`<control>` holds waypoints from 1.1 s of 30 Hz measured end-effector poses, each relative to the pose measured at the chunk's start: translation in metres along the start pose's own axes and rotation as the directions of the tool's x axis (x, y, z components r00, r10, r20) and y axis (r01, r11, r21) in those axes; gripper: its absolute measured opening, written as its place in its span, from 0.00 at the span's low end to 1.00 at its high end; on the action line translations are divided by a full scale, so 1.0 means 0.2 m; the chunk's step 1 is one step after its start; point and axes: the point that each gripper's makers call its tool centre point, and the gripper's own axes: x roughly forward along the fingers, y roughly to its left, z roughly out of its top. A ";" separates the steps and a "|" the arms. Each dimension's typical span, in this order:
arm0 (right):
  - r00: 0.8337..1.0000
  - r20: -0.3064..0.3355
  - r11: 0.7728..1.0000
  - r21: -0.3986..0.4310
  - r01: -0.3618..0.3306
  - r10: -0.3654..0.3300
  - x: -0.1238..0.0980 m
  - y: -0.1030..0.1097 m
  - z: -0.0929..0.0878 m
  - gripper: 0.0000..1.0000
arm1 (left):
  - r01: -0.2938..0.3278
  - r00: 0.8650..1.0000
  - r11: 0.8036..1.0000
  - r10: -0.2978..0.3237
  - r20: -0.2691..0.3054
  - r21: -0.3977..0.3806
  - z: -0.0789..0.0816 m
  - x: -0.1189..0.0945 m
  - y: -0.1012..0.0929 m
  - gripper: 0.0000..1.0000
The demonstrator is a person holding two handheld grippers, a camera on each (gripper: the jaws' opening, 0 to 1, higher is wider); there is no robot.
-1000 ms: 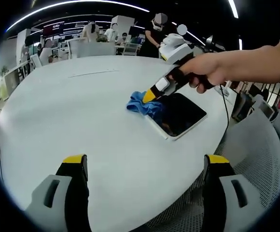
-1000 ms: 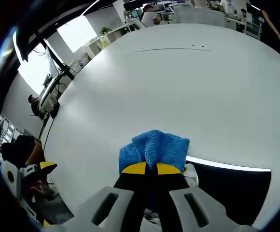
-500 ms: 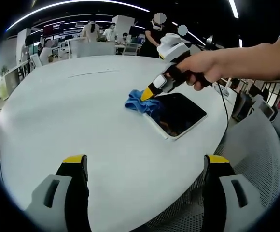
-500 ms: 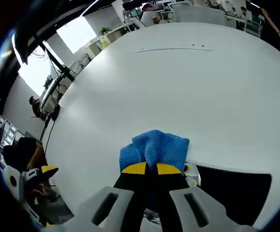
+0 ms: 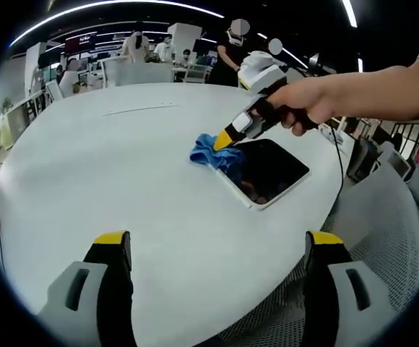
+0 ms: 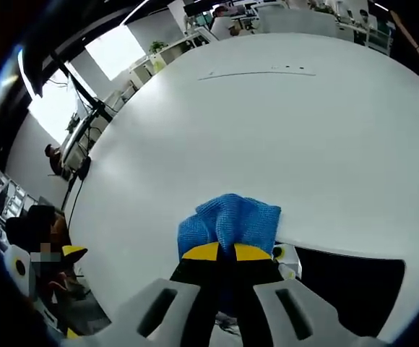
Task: Wipe the mirror surface with the cleaning cloth until all visible marks leave the cleaned area.
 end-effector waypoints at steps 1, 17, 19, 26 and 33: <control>1.000 0.000 1.000 -0.002 0.002 -0.002 0.00 0.00 0.00 0.00 | 0.000 1.000 1.000 0.000 0.001 -0.001 0.00 0.00 0.00 0.99; 1.000 0.002 1.000 0.003 0.004 -0.004 -0.02 -0.01 -0.01 0.00 | -0.006 1.000 1.000 0.006 0.005 -0.002 0.00 0.00 0.00 0.99; 1.000 0.003 1.000 0.002 0.003 -0.003 -0.02 -0.01 -0.01 0.00 | -0.007 1.000 1.000 0.007 0.005 -0.002 0.00 -0.01 0.01 0.99; 1.000 0.012 1.000 0.005 0.004 -0.004 -0.03 -0.02 -0.01 0.00 | -0.012 1.000 1.000 0.012 0.006 -0.006 0.00 -0.01 0.01 0.99; 1.000 0.018 1.000 0.016 0.012 -0.012 -0.04 -0.07 -0.02 0.00 | -0.014 1.000 1.000 0.014 0.004 -0.006 0.00 -0.01 0.01 0.99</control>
